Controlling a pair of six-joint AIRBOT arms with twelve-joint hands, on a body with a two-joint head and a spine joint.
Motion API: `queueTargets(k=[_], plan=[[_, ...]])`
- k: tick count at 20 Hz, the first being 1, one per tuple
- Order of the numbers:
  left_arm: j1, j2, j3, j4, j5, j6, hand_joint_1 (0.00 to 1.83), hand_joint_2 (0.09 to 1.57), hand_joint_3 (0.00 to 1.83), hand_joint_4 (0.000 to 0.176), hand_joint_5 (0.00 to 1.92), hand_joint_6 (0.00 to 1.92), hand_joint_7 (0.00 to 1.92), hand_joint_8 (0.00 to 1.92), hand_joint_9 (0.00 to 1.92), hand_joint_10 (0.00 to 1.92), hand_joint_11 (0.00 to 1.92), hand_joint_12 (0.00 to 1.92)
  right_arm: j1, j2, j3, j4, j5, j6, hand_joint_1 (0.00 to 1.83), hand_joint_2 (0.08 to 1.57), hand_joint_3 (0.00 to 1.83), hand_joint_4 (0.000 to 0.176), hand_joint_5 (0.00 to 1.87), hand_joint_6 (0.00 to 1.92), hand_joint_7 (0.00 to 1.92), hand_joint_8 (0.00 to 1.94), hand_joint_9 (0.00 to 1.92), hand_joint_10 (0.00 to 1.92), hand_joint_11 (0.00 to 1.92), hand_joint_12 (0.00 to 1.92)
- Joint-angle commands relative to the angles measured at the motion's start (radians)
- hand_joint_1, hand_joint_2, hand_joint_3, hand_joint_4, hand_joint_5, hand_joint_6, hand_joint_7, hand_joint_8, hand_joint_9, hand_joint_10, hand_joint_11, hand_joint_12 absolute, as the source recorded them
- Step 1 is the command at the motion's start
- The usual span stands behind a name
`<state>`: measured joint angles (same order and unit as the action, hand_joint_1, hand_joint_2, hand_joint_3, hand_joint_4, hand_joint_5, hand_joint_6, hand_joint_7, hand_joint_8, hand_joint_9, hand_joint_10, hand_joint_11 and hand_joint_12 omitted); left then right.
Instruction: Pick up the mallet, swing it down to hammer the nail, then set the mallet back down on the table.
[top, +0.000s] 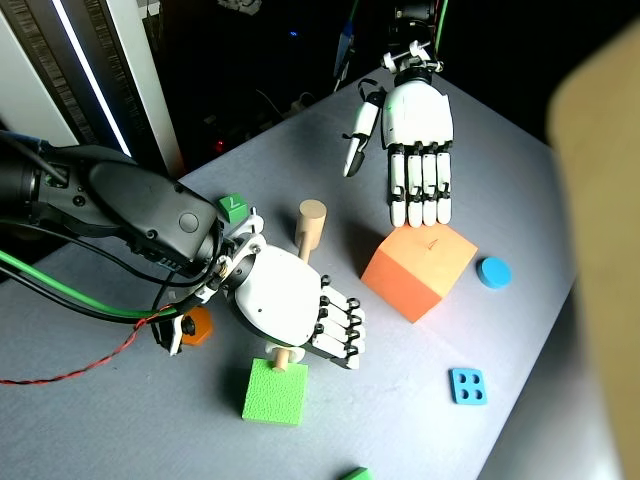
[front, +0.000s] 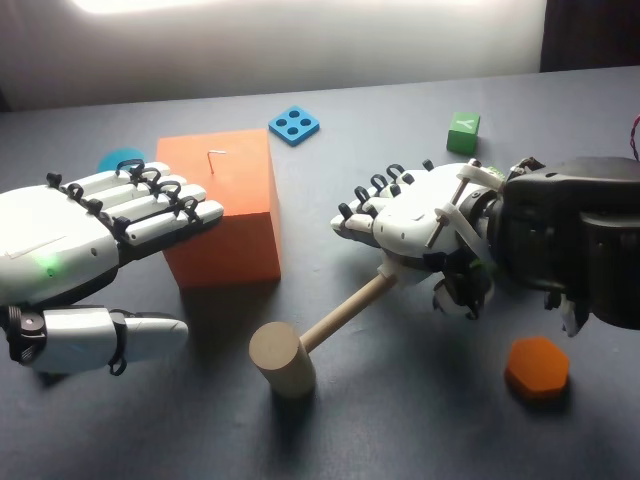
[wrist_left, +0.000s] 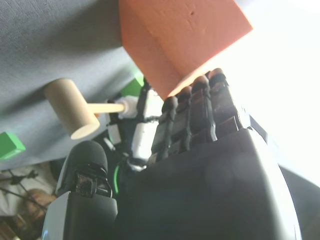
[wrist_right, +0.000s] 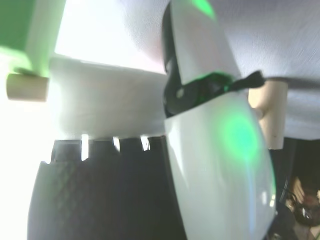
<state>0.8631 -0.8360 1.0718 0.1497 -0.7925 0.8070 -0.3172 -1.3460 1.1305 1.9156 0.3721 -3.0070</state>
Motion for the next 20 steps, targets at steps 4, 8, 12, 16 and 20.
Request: queueTargets(k=[4,8,12,16,20], plan=[[-0.006,0.002,0.007,-0.022,-0.115,-0.015,0.0,1.3,0.0,0.0,0.0,0.0,0.0,0.0,0.0,0.0,0.0,0.0,-0.007,-0.005,0.013,-0.036,-0.018,-0.002,1.31,1.0,0.0,0.0,0.0,0.0,0.0,0.0,0.0,0.0,0.0,0.24],[0.0,0.004,0.007,-0.023,-0.119,-0.029,0.0,1.3,0.0,0.0,0.0,0.0,0.0,0.0,0.0,0.0,0.0,0.0,-0.011,-0.008,0.013,-0.051,-0.016,-0.002,1.32,1.02,0.01,0.0,0.01,0.0,0.0,0.0,0.0,0.0,0.0,0.2],[0.004,0.014,0.001,-0.023,-0.12,-0.032,0.0,1.31,0.0,0.0,0.0,0.0,0.0,0.0,0.0,0.0,0.0,0.0,-0.014,-0.008,0.013,-0.053,-0.015,-0.002,1.36,1.01,0.0,0.0,0.02,0.0,0.0,0.0,0.0,0.0,0.0,0.21],[0.013,0.016,-0.003,-0.03,-0.123,-0.032,0.0,1.31,0.0,0.0,0.0,0.0,0.0,0.0,0.0,0.0,0.0,0.0,-0.014,-0.008,0.013,-0.058,-0.014,-0.002,1.35,1.01,0.0,0.0,0.01,0.0,0.0,0.0,0.01,0.0,0.0,0.27],[0.021,0.015,-0.005,-0.038,-0.123,-0.032,0.0,1.3,0.0,0.0,0.0,0.0,0.0,0.0,0.0,0.0,0.0,0.0,-0.016,-0.008,0.012,-0.072,-0.014,-0.002,1.37,1.0,0.0,0.0,0.08,0.01,0.06,0.01,0.08,0.01,0.0,0.51]])
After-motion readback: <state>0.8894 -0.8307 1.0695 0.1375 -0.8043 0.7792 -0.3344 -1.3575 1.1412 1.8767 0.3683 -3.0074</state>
